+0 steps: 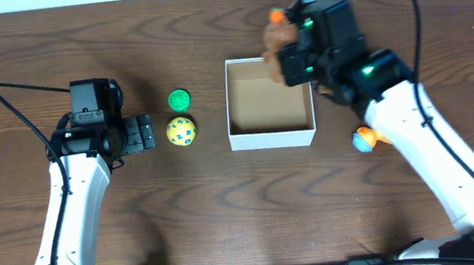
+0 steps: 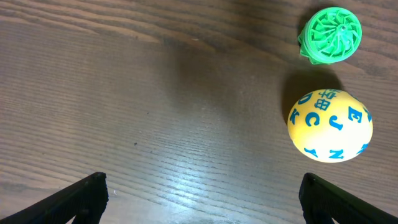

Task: Pack container
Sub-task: 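Carry the bear with the right gripper and lower it into the box, then release the bear and move the right gripper to the red fire truck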

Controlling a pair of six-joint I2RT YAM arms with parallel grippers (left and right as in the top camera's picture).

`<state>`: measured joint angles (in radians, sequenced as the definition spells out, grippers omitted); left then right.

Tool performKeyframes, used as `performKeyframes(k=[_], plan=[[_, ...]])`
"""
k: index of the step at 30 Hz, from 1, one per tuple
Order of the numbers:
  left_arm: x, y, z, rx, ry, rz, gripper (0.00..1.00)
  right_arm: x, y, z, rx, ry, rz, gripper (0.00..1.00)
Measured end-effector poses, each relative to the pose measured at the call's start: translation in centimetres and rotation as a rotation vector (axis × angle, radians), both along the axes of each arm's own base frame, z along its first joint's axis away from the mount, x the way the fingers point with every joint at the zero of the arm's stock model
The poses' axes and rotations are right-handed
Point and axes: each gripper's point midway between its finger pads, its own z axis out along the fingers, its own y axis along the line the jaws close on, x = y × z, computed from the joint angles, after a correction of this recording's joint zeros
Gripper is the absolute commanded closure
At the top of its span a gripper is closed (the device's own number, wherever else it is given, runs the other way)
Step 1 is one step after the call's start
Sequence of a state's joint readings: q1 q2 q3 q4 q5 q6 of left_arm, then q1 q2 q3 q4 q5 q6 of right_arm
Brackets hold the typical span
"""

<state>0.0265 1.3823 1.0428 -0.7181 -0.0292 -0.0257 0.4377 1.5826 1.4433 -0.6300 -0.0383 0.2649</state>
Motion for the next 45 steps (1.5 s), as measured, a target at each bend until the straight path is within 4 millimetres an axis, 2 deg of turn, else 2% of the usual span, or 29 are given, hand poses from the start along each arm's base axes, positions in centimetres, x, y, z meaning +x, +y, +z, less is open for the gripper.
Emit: performKeyframes(k=[2,5,10,13,14,15,19,22,25,27,28,30,35,39,41,43,45], plan=[[0.0,0.0,0.0,0.0,0.0,0.0,0.02,-0.2,1.4,-0.9,-0.002,0.016,-0.01,0.73],[0.0,0.0,0.0,0.0,0.0,0.0,0.02,0.6,3.0,-4.3,-0.004,0.079,-0.051,0.69],[0.0,0.0,0.0,0.0,0.0,0.0,0.02,1.1,5.2,-12.6,-0.023,0.22,-0.123,0.64],[0.0,0.0,0.0,0.0,0.0,0.0,0.02,1.0,6.5,-15.1,-0.016,0.248,-0.138,0.61],[0.0,0.0,0.0,0.0,0.0,0.0,0.02,1.1,7.0,-15.4,-0.005,0.247,-0.141,0.54],[0.0,0.0,0.0,0.0,0.0,0.0,0.02,1.2,7.4,-15.4,0.009,0.241,-0.146,0.46],[0.0,0.0,0.0,0.0,0.0,0.0,0.02,1.4,8.0,-15.2,0.035,0.229,-0.156,0.33],[0.0,0.0,0.0,0.0,0.0,0.0,0.02,1.6,7.8,-15.2,0.038,0.227,-0.171,0.28],[0.0,0.0,0.0,0.0,0.0,0.0,0.02,1.8,7.5,-15.2,0.039,0.226,-0.177,0.25],[0.0,0.0,0.0,0.0,0.0,0.0,0.02,1.9,7.0,-14.9,0.035,0.226,-0.181,0.18],[0.0,0.0,0.0,0.0,0.0,0.0,0.02,2.0,6.5,-14.5,0.028,0.223,-0.181,0.14],[0.0,0.0,0.0,0.0,0.0,0.0,0.02,2.3,5.4,-13.3,0.031,0.208,-0.193,0.12],[0.0,0.0,0.0,0.0,0.0,0.0,0.02,2.8,1.6,-7.4,0.055,0.12,-0.232,0.09],[0.0,0.0,0.0,0.0,0.0,0.0,0.02,2.4,-2.8,-2.8,0.059,0.055,-0.291,0.07],[0.0,0.0,0.0,0.0,0.0,0.0,0.02,2.2,-5.2,-1.7,0.043,0.042,-0.338,0.07],[0.0,0.0,0.0,-0.001,0.0,0.0,0.02,2.1,-8.7,-1.3,0.014,0.045,-0.415,0.07],[0.0,0.0,0.0,-0.001,0.0,-0.001,0.02,2.2,-13.0,-1.5,-0.019,0.064,-0.514,0.07]])
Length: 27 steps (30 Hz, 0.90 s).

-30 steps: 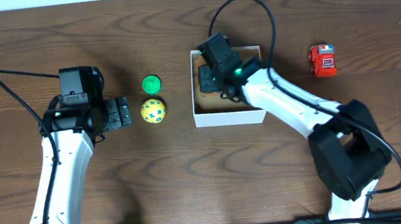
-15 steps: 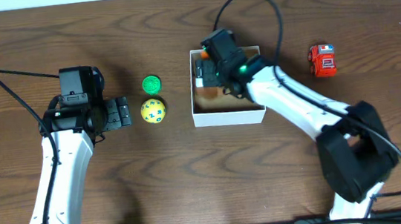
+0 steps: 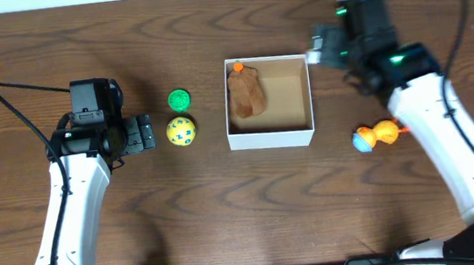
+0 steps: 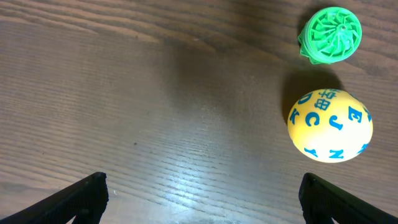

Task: Pack container
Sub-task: 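Release the bear and move the right gripper to the red fire truck, then grasp the red fire truck and place it in the box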

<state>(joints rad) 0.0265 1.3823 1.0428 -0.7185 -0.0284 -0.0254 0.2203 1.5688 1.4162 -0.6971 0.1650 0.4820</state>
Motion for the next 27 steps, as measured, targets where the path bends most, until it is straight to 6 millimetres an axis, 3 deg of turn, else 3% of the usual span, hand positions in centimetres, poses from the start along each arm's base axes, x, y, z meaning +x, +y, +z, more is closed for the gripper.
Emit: performKeyframes(k=[4,7,10,18,24,27], plan=[[0.0,0.0,0.0,0.001,0.0,0.001,0.02,0.0,-7.6,-1.6,-0.035,0.062,-0.165,0.07],[0.0,0.0,0.0,0.0,0.0,0.0,0.02,0.2,-11.0,-3.7,-0.055,0.113,-0.216,0.07],[0.0,0.0,0.0,0.0,0.0,0.0,0.02,1.3,-13.1,-6.6,-0.081,0.157,-0.216,0.07],[0.0,0.0,0.0,0.0,0.0,0.0,0.02,3.0,-13.6,-14.7,-0.04,0.282,-0.103,0.13],[0.0,0.0,0.0,0.0,0.0,0.001,0.02,2.5,-12.9,-18.5,-0.008,0.363,-0.064,0.13],[0.0,0.0,0.0,0.0,0.0,0.001,0.02,2.2,-12.7,-19.9,-0.001,0.396,-0.053,0.18]])
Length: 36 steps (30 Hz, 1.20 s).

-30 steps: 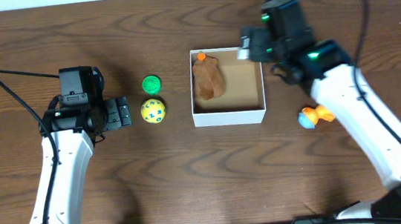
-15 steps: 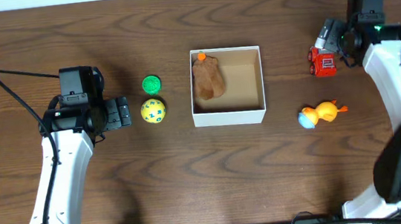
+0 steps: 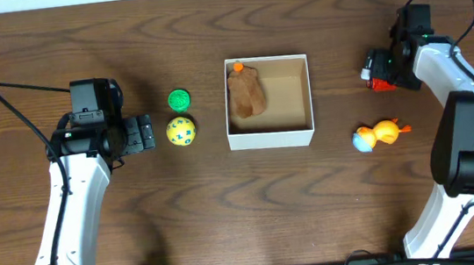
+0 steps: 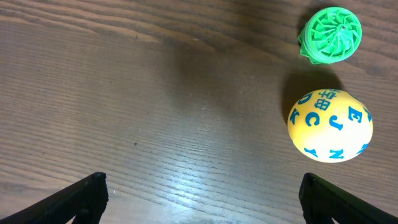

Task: Pack container
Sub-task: 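Grasp the red fire truck and place it in the box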

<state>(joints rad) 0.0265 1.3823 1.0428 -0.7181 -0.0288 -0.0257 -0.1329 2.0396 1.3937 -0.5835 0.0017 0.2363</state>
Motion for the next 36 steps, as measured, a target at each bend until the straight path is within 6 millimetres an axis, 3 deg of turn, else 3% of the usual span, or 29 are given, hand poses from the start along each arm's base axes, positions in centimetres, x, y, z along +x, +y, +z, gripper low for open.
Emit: performKeyframes(k=[6,9,12,15,18,21,23,25,29,32,36], plan=[[0.0,0.0,0.0,0.0,0.0,0.0,0.02,-0.5,0.2,-1.5,0.009,0.036,0.011,0.29],[0.0,0.0,0.0,0.0,0.0,0.0,0.02,0.0,0.2,-1.3,0.009,0.015,0.017,0.43],[0.0,0.0,0.0,0.0,0.0,0.0,0.02,0.1,0.4,-1.3,0.015,0.012,0.02,0.44],[0.0,0.0,0.0,0.0,0.0,0.0,0.02,0.2,1.0,-0.7,0.016,0.001,0.035,0.43],[0.0,0.0,0.0,0.0,0.0,0.0,0.02,0.5,2.4,1.6,0.012,-0.043,0.066,0.46],[0.0,0.0,0.0,0.0,0.0,0.0,0.02,1.0,4.7,6.3,0.005,-0.142,0.119,0.5],[0.0,0.0,0.0,0.0,0.0,0.0,0.02,1.0,7.4,11.0,0.001,-0.245,0.176,0.51],[0.0,0.0,0.0,0.0,0.0,-0.001,0.02,0.3,11.1,15.8,0.008,-0.352,0.258,0.5],[0.0,0.0,0.0,0.0,0.0,-0.001,0.02,-2.5,18.6,21.4,0.06,-0.475,0.403,0.51],[0.0,0.0,0.0,0.0,0.0,0.0,0.02,-4.4,23.2,21.6,0.083,-0.469,0.459,0.5],[0.0,0.0,0.0,0.0,0.0,0.0,0.02,-5.1,26.3,17.9,0.081,-0.381,0.45,0.48]])
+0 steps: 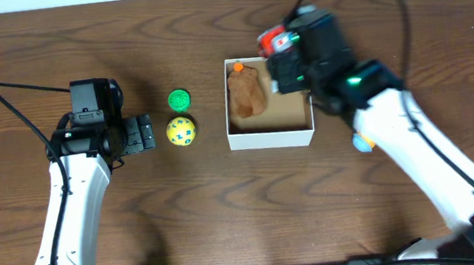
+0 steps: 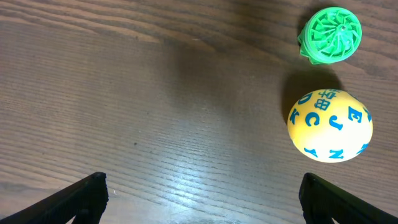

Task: Pack container
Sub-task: 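Grasp the red fire truck and place it in the box, then release the truck and reach the right gripper to the orange duck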

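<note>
A white open box (image 1: 272, 135) stands mid-table with a brown plush toy (image 1: 246, 92) lying along its left side. My right gripper (image 1: 281, 48) hangs over the box's far edge, shut on a small red and white toy (image 1: 272, 37). A green ribbed disc (image 1: 179, 99) (image 2: 330, 35) and a yellow ball with blue letters (image 1: 181, 131) (image 2: 329, 126) lie left of the box. My left gripper (image 1: 143, 132) (image 2: 202, 198) rests open just left of the ball, with nothing between its fingers.
An orange and blue duck toy (image 1: 362, 143) lies right of the box, mostly covered by my right arm. The dark wooden table (image 1: 228, 213) stretches bare in front of the box.
My right gripper was at the far right of the table on a red toy. Now it holds that toy over the box's far edge. The left arm has not moved.
My right gripper held the brown plush over the box's far right corner. Then the plush lay in the box and the gripper stood empty beyond it. Then the gripper was at the red toy far right, and now carries it above the box.
</note>
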Controlling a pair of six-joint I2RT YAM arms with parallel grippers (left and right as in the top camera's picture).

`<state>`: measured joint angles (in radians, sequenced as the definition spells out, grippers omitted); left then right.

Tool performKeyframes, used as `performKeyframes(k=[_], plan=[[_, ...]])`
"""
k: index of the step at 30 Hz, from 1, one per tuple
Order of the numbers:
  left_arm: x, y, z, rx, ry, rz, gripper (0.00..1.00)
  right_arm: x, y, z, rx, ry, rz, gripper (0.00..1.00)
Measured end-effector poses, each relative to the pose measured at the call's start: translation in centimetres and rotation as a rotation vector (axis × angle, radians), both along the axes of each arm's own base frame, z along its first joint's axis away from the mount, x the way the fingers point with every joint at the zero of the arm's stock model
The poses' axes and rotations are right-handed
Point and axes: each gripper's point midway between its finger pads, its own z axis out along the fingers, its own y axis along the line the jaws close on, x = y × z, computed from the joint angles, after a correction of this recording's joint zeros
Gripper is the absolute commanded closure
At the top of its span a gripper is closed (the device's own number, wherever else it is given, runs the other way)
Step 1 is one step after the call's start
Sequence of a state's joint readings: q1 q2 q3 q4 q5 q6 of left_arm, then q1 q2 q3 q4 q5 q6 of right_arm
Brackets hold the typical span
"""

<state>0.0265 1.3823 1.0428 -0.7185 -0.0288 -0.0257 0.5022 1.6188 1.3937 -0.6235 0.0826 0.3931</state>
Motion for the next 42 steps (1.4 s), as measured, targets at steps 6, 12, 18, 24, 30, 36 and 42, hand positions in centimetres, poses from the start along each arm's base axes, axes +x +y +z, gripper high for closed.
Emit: performKeyframes(k=[6,12,18,24,30,36,42], plan=[[0.0,0.0,0.0,0.0,0.0,0.0,0.02,1.2,0.2,-9.5,-0.085,0.172,-0.116,0.48],[0.0,0.0,0.0,0.0,0.0,0.0,0.02,1.2,-0.5,-14.1,-0.132,0.246,-0.162,0.25],[0.0,0.0,0.0,0.0,0.0,0.0,0.02,1.9,-0.4,-13.3,-0.125,0.205,-0.164,0.2],[0.0,0.0,0.0,0.0,0.0,0.0,0.02,1.8,-1.1,-8.8,-0.113,0.125,-0.157,0.14],[0.0,0.0,0.0,0.0,0.0,0.0,0.02,0.0,-7.1,-0.5,-0.131,0.021,-0.271,0.11],[0.0,0.0,0.0,0.0,0.0,0.0,0.02,-2.2,-18.9,0.7,-0.204,0.117,-0.536,0.13],[0.0,0.0,0.0,0.0,0.0,0.0,0.02,-4.2,-24.9,-4.1,-0.157,0.275,-0.661,0.13]])
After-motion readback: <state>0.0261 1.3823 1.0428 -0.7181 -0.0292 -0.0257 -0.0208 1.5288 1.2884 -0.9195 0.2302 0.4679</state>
